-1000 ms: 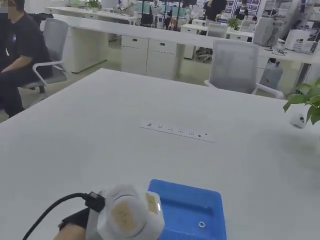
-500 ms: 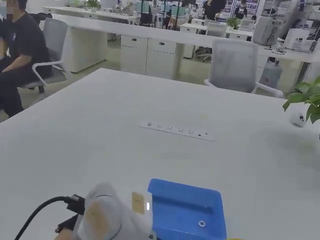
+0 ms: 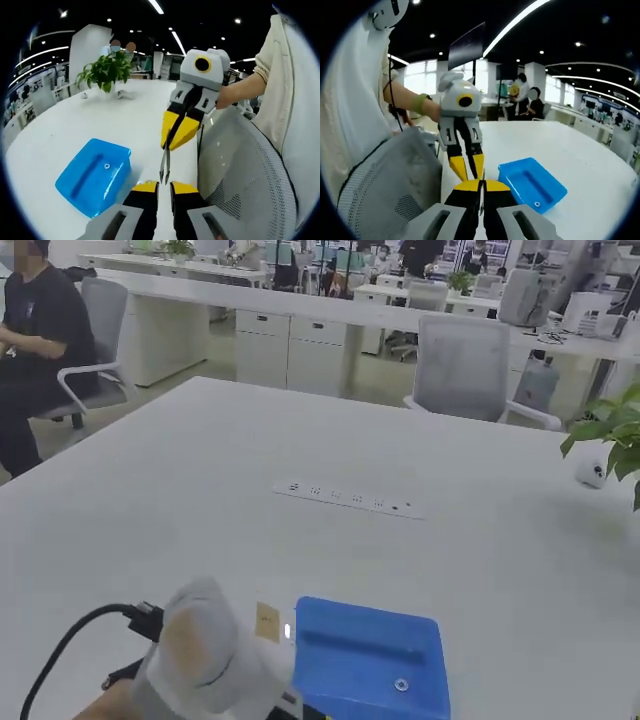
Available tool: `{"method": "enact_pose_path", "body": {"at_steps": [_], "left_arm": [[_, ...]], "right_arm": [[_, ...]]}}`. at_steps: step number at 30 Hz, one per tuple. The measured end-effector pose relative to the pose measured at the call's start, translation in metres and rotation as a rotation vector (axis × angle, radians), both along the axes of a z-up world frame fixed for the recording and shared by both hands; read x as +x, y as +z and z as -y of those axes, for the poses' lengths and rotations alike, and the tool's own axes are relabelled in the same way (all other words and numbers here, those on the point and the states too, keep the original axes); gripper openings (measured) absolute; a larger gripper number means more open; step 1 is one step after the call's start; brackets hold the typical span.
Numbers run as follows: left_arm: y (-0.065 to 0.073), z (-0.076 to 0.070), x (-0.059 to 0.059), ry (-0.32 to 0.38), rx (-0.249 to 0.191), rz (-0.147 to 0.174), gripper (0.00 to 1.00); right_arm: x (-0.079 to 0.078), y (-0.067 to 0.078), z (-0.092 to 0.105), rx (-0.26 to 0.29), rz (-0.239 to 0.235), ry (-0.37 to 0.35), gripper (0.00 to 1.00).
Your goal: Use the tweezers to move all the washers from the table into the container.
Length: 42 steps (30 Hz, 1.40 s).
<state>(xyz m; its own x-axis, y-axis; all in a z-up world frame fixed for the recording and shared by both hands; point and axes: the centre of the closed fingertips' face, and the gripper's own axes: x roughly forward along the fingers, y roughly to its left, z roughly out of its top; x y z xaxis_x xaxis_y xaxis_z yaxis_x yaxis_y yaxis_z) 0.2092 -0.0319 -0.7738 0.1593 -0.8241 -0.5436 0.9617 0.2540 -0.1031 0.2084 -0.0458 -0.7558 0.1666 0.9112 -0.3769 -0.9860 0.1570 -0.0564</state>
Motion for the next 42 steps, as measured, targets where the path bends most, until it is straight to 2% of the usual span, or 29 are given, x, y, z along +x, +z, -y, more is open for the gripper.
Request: {"method": "enact_pose_path", "body": {"at_steps": [2, 4, 6, 8, 10, 12, 14, 16, 17, 20, 28, 34, 39, 42], "left_arm": [[0.016, 0.004, 0.007, 0.006, -0.032, 0.027, 0.08], [0.031, 0.012, 0.012, -0.008, -0.057, 0.068, 0.09], [0.04, 0.02, 0.011, -0.045, -0.061, 0.096, 0.06], [0.044, 0.027, 0.01, -0.088, -0.048, 0.126, 0.01], [0.044, 0.032, 0.006, -0.112, -0.036, 0.109, 0.0], [0.039, 0.034, 0.003, -0.154, 0.006, 0.123, 0.0], [0.031, 0.034, 0.002, -0.17, 0.047, 0.119, 0.0], [0.031, 0.035, 0.002, -0.175, 0.044, 0.109, 0.0], [0.03, 0.035, 0.002, -0.172, 0.05, 0.098, 0.0], [0.025, 0.035, 0.002, -0.185, 0.082, 0.096, 0.02], [0.019, 0.039, 0.013, -0.233, 0.164, 0.15, 0.0], [0.017, 0.034, 0.014, -0.251, 0.19, 0.119, 0.0], [0.01, 0.029, 0.017, -0.252, 0.209, 0.103, 0.0], [0.009, 0.029, 0.017, -0.248, 0.214, 0.083, 0.0]], "right_arm": [[0.002, -0.004, 0.002, -0.015, 0.008, -0.005, 0.0], [0.004, -0.006, 0.004, -0.03, 0.026, -0.008, 0.0], [0.004, -0.006, 0.003, -0.044, 0.048, -0.005, 0.0], [0.003, -0.007, 0.003, -0.064, 0.072, 0.007, 0.0], [0.002, -0.008, 0.002, -0.076, 0.092, 0.018, 0.0], [0.001, -0.009, 0.002, -0.092, 0.109, 0.029, 0.0], [0.001, -0.011, 0.002, -0.101, 0.118, 0.035, 0.0], [0.002, -0.015, 0.003, -0.116, 0.132, 0.037, 0.0], [0.001, -0.015, 0.004, -0.114, 0.13, 0.039, 0.0], [0.004, -0.013, 0.004, -0.096, 0.13, 0.029, 0.0], [0.015, -0.019, 0.004, -0.101, 0.156, 0.002, 0.0], [0.015, -0.021, 0.003, -0.064, 0.144, -0.029, 0.0], [0.016, -0.024, 0.005, -0.086, 0.156, -0.035, 0.0], [0.017, -0.027, 0.005, -0.076, 0.136, -0.038, 0.0]]}}
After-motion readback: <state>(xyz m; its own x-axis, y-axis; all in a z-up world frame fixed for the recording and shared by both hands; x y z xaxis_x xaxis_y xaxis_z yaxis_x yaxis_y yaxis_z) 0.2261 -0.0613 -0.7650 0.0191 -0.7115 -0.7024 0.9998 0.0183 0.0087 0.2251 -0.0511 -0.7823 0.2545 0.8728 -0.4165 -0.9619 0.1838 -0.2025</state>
